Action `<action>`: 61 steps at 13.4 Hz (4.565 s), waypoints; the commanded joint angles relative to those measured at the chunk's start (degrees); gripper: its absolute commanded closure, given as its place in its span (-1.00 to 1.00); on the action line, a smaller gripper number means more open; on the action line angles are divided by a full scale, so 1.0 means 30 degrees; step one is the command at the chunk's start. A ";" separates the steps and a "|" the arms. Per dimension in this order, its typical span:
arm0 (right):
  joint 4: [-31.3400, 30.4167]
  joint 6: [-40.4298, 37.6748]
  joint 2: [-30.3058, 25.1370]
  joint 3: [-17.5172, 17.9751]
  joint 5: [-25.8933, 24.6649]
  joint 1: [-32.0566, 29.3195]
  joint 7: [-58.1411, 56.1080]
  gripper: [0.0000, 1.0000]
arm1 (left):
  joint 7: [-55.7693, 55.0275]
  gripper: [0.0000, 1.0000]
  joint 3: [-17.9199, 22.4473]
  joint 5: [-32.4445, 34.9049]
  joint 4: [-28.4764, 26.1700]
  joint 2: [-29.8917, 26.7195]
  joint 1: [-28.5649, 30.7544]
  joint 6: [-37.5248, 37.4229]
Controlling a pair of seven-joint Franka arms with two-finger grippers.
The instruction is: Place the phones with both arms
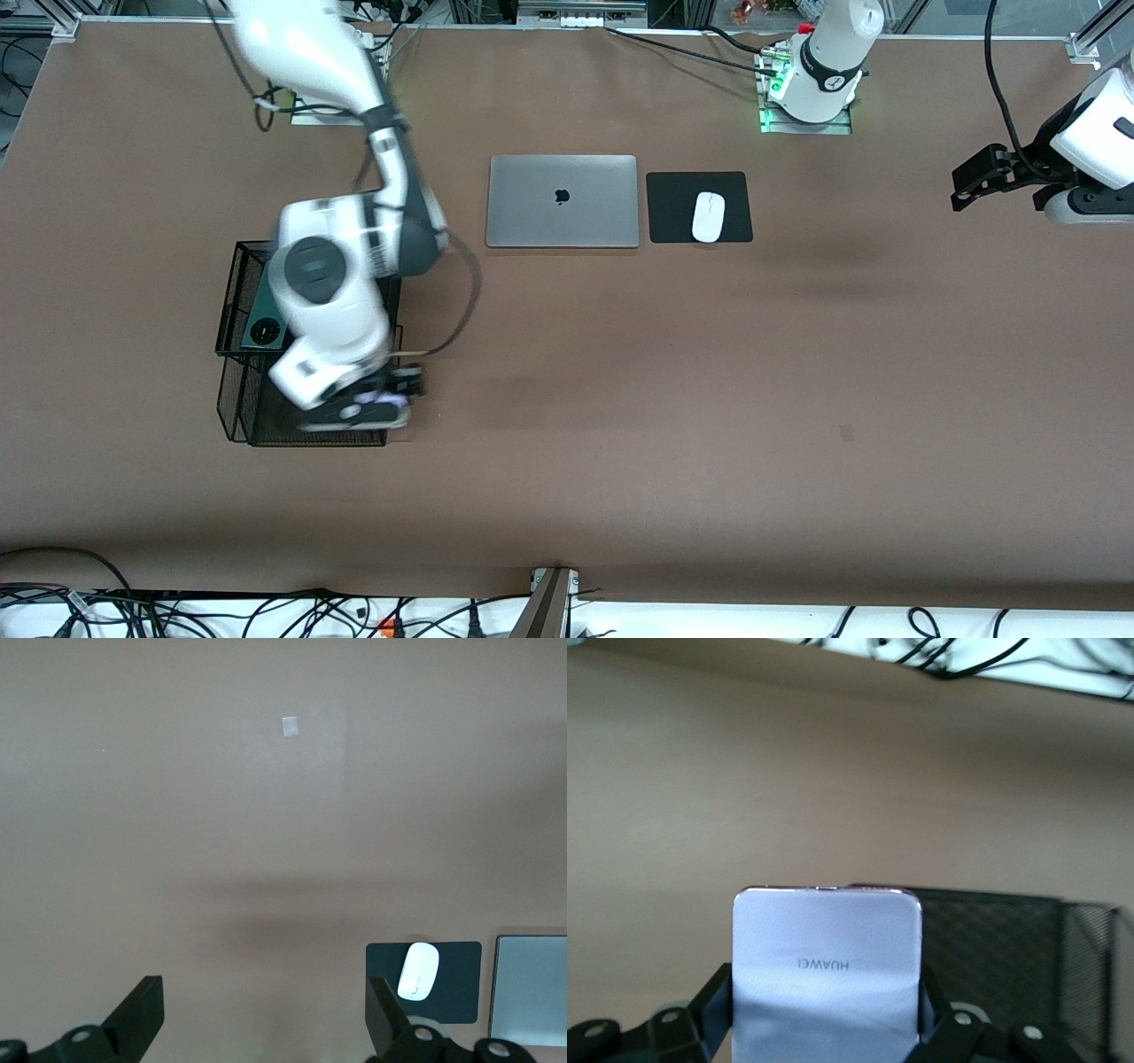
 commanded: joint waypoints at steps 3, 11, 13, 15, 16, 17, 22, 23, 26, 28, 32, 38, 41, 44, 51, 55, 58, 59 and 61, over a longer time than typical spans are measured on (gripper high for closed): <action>0.1117 -0.0243 0.0709 0.0616 0.0356 -0.2285 -0.2833 1.00 | 0.0448 -1.00 0.0125 -0.0090 0.0510 0.0388 0.0018 0.0296; 0.0448 0.1283 0.1855 0.1435 0.2106 -0.3751 -0.3913 1.00 | 0.0448 -1.00 0.0125 -0.0090 0.0510 0.0476 0.0018 0.0357; -0.0373 0.1049 0.1767 0.1437 0.2904 -0.3811 -0.4504 1.00 | 0.0419 -1.00 0.0125 -0.0061 0.0539 0.0564 -0.0011 0.0357; -0.1048 0.0932 0.1650 0.1437 0.2905 -0.3753 -0.4506 1.00 | 0.0419 -1.00 0.0125 -0.0061 0.0510 0.0564 -0.0012 0.0357; -0.1457 0.0931 0.1620 0.1437 0.2905 -0.3752 -0.4506 1.00 | 0.0419 -1.00 0.0096 -0.0061 0.0510 0.0593 -0.0012 0.0386; -0.1838 0.0931 0.1591 0.1437 0.2905 -0.3752 -0.4535 1.00 | 0.0419 -1.00 0.0096 -0.0061 0.0510 0.0594 0.0017 0.0386; -0.2779 0.0231 0.1386 0.1437 0.2934 -0.3694 -0.4535 0.70 | 0.0419 -1.00 0.0096 -0.0061 0.0510 0.0623 -0.0012 0.0562; -0.2779 0.0112 0.1357 0.1437 0.2934 -0.3694 -0.4506 0.61 | 0.0419 -1.00 0.0096 -0.0061 0.0510 0.0623 -0.0012 0.0562; -0.2750 0.0111 0.1269 0.1437 0.3225 -0.3723 -0.4301 -1.00 | 0.0360 -1.00 0.0096 -0.0061 0.0510 0.0623 -0.0012 0.0562; -0.2663 0.0110 0.1269 0.1437 0.3374 -0.3723 -0.4388 -1.00 | 0.0360 -1.00 0.0067 -0.0061 0.0481 0.0623 -0.0012 0.0562; -0.1437 -0.0441 0.1036 0.1233 0.3344 -0.3781 -0.4418 -0.99 | 0.0360 -1.00 0.0096 -0.0061 0.0510 0.0769 -0.0012 0.0679; 0.2227 -0.8025 -0.0280 -0.0349 0.3781 -0.4044 -0.4301 -0.98 | 0.0419 -1.00 0.0067 -0.0061 0.0510 0.0799 -0.0012 0.0679; 0.3485 -1.0953 -0.0956 -0.0583 0.4194 -0.4397 -0.2579 -0.98 | 0.0419 -1.00 0.0067 -0.0061 0.0510 0.0799 -0.0012 0.0679; 0.4076 -1.2866 -0.1627 -0.1607 0.4194 -0.4368 -0.1957 -0.98 | 0.0419 -1.00 0.0067 -0.0090 0.0510 0.0828 -0.0012 0.0708; 0.4106 -1.3366 -0.3999 0.1159 0.3582 -0.7314 -0.0287 -1.00 | 0.0419 -1.00 -0.0021 -0.0120 0.0539 0.0769 -0.0070 0.0826; 0.4047 -1.3162 -0.5846 0.9443 -0.3027 -1.2147 0.0062 -1.00 | 0.0419 -1.00 -0.0021 -0.0120 0.0539 0.0769 -0.0070 0.0913; 0.2998 -1.2957 -0.7018 1.1838 -0.4038 -1.3976 0.0416 -1.00 | 0.0419 -1.00 -0.0021 -0.0120 0.0539 0.0769 -0.0070 0.0914; 0.1890 -1.2579 -0.7747 1.1838 -0.4038 -1.3977 0.0445 -1.00 | 0.0419 -1.00 -0.0021 -0.0120 0.0539 0.0798 -0.0070 0.0914; -0.1385 -1.0594 -0.9678 1.1809 -0.4097 -1.3918 0.0446 -1.00 | 0.0419 -1.00 -0.0021 -0.0120 0.0539 0.0799 -0.0070 0.0943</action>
